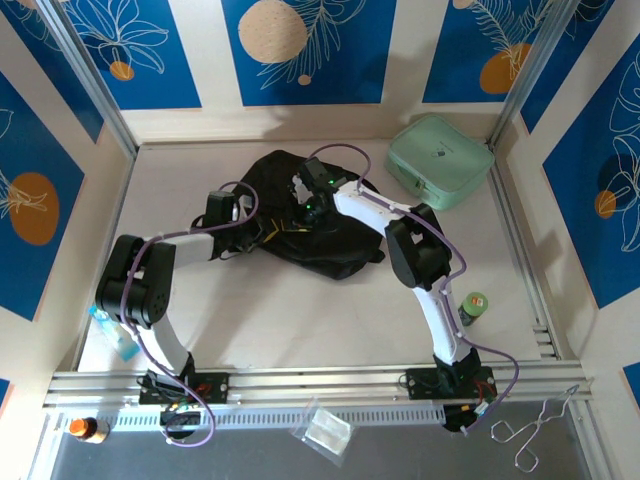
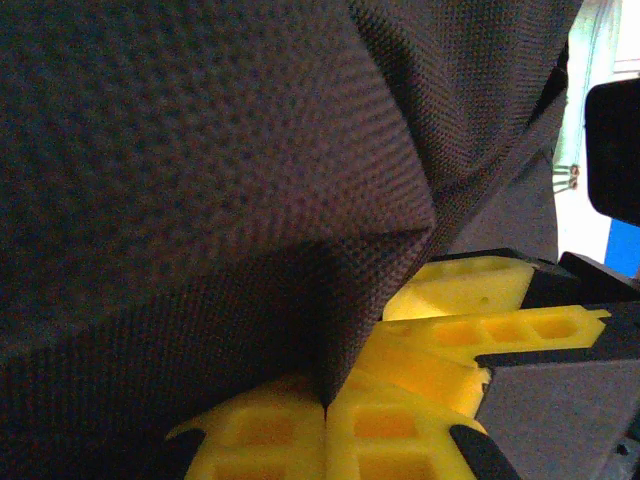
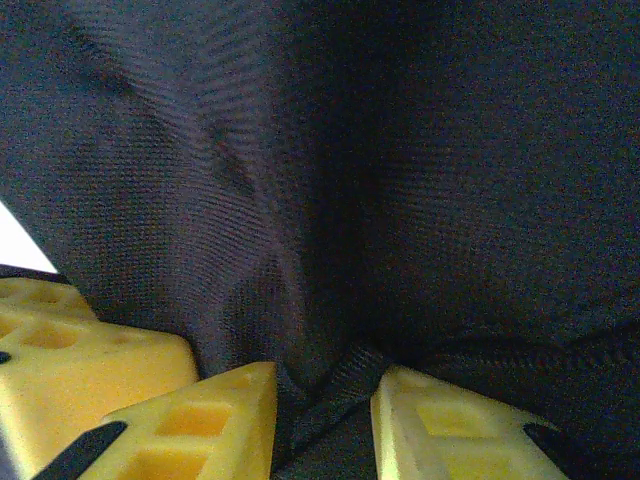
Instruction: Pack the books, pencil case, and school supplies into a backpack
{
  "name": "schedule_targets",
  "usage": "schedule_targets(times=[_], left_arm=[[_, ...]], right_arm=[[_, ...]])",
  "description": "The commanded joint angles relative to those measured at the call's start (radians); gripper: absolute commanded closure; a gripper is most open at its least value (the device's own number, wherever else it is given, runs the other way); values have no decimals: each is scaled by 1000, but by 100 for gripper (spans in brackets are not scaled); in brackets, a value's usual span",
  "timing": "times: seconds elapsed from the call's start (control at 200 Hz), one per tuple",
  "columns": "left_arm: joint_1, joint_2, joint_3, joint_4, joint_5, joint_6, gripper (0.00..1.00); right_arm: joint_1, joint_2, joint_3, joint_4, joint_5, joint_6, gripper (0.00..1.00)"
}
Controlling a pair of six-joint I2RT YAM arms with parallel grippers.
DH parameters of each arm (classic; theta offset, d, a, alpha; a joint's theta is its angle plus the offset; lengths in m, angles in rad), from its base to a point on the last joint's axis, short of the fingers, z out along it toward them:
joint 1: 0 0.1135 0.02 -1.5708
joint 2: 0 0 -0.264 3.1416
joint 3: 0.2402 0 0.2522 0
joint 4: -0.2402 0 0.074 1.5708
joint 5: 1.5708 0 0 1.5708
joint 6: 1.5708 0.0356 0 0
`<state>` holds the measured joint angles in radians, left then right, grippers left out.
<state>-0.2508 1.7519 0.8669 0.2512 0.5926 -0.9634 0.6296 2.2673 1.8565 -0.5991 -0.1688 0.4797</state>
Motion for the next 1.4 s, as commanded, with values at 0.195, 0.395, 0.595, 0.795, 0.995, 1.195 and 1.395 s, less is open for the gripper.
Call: schedule_targets(times=[0.195,0.395,0.595,0.795,0.995,1.195,1.395], left_arm=[[-11,2,2,34,66,5,100],[-8,-9,-2,-9,29,27,100],[-7,-8,-4,-45,26,54,100],[-6,-12,0,-79,36,80,100],[-5,-33,1,-116,45,112,100],[-6,-47,-2,-130,76,137,100],[-7,-71,-10,-117,95,118,100]], right_arm=[[40,46,53,-38,59,59,85],[38,-78,-38,25,121,56,97],[27,-227,-166,109,202,42,98],[10,-268,-179,128,302,19,99],[-2,-238,-117,118,400,-1,100],[-43,-155,-28,94,480,13,100],[-74,-142,-3,101,295,-10,100]])
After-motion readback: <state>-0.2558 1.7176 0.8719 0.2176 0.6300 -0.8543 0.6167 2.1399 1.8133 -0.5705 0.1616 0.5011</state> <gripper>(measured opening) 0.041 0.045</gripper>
